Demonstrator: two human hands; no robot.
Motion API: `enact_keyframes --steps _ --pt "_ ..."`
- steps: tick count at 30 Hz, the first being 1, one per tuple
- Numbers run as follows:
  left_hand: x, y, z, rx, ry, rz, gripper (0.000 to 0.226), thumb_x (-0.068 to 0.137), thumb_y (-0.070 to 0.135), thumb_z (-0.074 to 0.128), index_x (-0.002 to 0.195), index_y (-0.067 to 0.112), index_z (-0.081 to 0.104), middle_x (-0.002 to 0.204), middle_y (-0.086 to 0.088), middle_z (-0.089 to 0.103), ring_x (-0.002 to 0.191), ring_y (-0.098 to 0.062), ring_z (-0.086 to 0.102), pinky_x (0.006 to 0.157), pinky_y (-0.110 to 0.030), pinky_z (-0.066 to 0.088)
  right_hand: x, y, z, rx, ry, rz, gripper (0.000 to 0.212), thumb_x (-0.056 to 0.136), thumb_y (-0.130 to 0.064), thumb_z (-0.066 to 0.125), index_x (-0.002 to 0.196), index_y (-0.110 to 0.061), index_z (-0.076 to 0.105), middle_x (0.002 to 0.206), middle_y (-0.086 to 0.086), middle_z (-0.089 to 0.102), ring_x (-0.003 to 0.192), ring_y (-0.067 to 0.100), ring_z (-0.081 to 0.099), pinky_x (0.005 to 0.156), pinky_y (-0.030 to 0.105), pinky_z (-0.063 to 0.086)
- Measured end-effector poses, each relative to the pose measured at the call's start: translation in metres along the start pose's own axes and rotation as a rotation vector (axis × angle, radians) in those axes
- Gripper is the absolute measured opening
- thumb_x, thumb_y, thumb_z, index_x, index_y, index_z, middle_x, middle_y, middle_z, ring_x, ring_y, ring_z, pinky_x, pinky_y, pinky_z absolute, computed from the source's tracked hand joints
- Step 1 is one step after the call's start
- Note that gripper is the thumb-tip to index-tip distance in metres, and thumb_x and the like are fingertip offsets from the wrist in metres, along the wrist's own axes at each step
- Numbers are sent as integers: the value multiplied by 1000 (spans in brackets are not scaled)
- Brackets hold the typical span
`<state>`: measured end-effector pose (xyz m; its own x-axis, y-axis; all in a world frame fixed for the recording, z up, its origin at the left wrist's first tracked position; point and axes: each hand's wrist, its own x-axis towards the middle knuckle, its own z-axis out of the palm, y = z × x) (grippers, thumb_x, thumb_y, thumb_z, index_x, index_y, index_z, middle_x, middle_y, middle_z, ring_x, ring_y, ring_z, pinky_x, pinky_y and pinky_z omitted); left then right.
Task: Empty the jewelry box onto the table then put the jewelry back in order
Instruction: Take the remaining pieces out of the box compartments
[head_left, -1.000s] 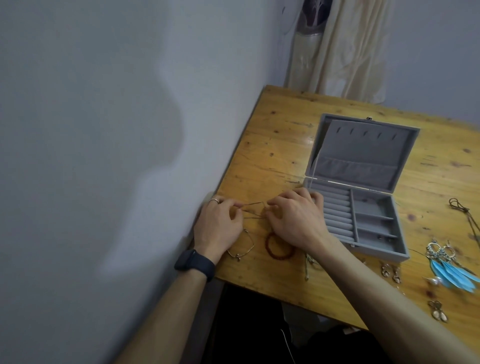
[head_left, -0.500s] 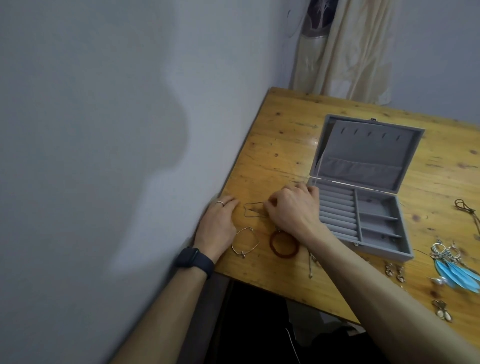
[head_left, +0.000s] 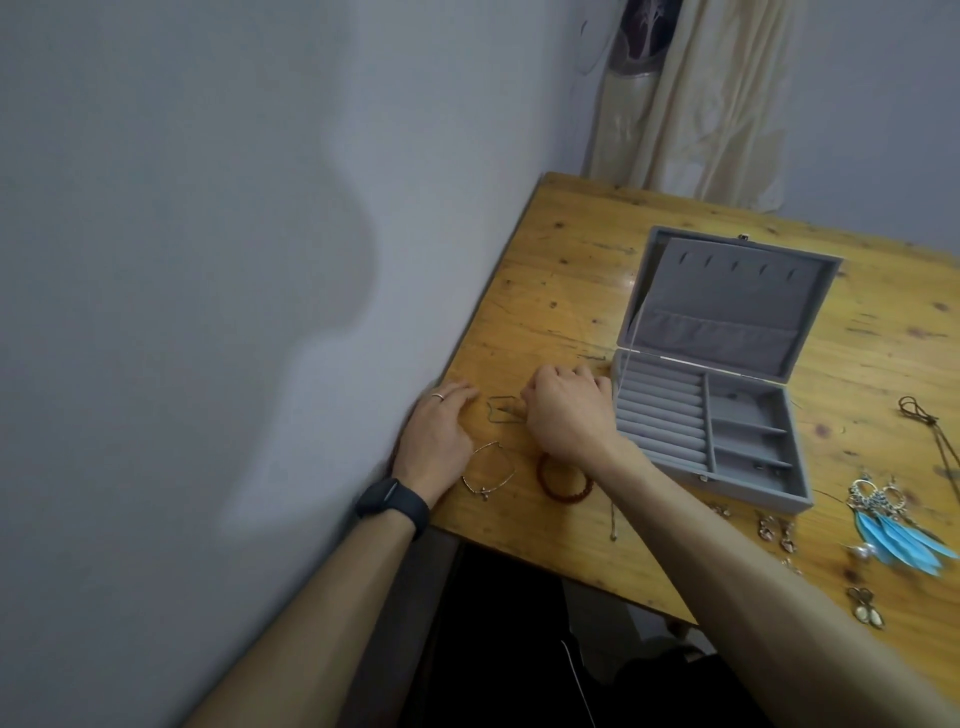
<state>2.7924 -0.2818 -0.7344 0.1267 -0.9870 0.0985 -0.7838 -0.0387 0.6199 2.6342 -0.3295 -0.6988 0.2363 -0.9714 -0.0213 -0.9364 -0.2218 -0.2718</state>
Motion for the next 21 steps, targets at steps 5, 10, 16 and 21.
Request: enact_keyframes --steps 5,10,16,21 --pt "14 39 -21 -195 -200 -1 52 95 32 63 144 32 47 142 9 50 132 -9 43 107 -30 35 -15 18 -33 547 -87 -32 16 104 -30 47 108 -18 56 93 -11 66 86 9 62 69 23 49" --pt "22 81 -11 -247 -393 124 20 95 46 60 106 33 71 109 17 70 105 1 61 93 -31 51 -42 59 -61 718 73 -23 13 101 -29 54 99 -18 59 89 -6 68 82 11 63 70 27 51" --pt "18 142 18 -456 -633 173 17 99 29 60 104 15 68 97 6 76 91 -7 71 79 -28 54 -84 134 -76 1020 108 135 9 97 -23 64 105 -19 63 96 1 71 90 14 69 76 29 57" --pt "22 188 50 -517 -738 162 23 97 26 64 107 6 65 91 -4 77 85 -17 73 80 -35 55 -99 179 -86 1318 182 306 8 98 -8 59 102 -9 66 86 5 71 86 21 67 77 33 54"
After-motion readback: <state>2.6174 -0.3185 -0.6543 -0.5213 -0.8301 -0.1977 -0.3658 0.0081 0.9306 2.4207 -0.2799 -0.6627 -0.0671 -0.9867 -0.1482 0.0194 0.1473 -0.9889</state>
